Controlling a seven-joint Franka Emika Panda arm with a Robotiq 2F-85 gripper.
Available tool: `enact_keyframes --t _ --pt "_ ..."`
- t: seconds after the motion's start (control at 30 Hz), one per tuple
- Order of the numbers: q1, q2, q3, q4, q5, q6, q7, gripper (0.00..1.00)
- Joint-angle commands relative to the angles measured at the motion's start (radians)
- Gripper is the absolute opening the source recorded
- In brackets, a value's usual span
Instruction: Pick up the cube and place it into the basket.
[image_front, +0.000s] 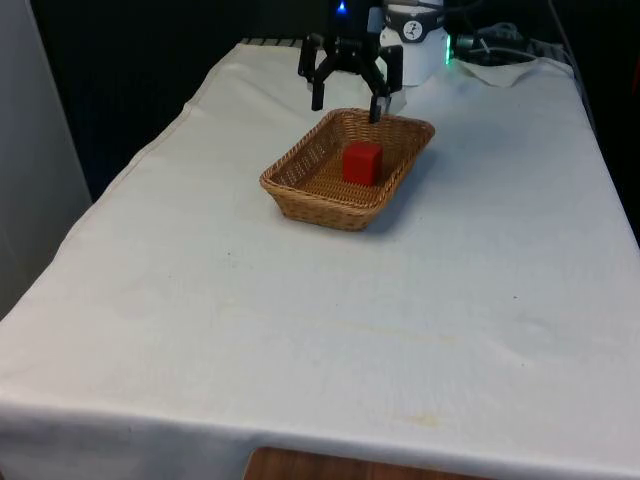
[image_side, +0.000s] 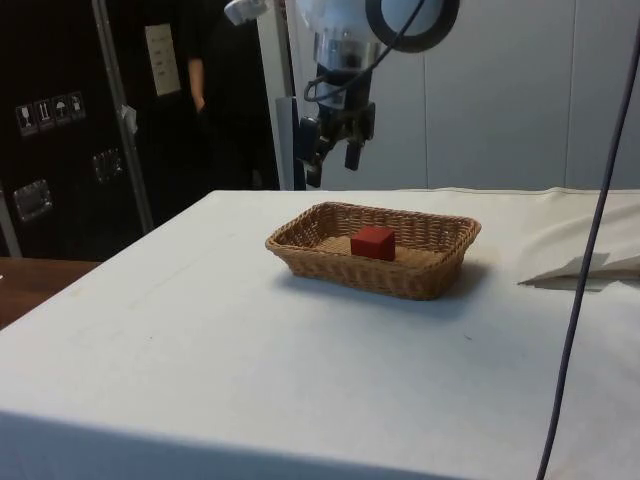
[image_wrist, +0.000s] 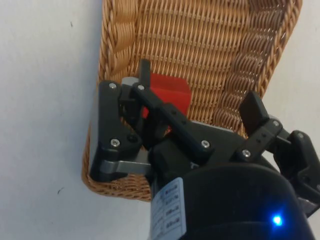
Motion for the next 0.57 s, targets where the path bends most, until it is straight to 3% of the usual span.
enact_keyframes --t 0.0,0.2,0.23,0.27,0.5,0.53 --pt "0.004 0.002 0.005 0.009 0.022 -0.018 -0.009 1.0" --pt "0.004 0.014 0.012 0.06 0.027 -0.081 -0.013 1.0" --pt "0.0 0.014 0.009 0.066 0.003 -0.084 0.0 1.0" --pt "0.004 0.02 0.014 0.077 0.027 -0.1 -0.013 1.0" --pt "0.002 0.049 0.02 0.137 0.023 -0.155 -0.011 1.0" --pt "0.0 0.045 0.017 0.135 0.003 -0.15 0.0 1.0"
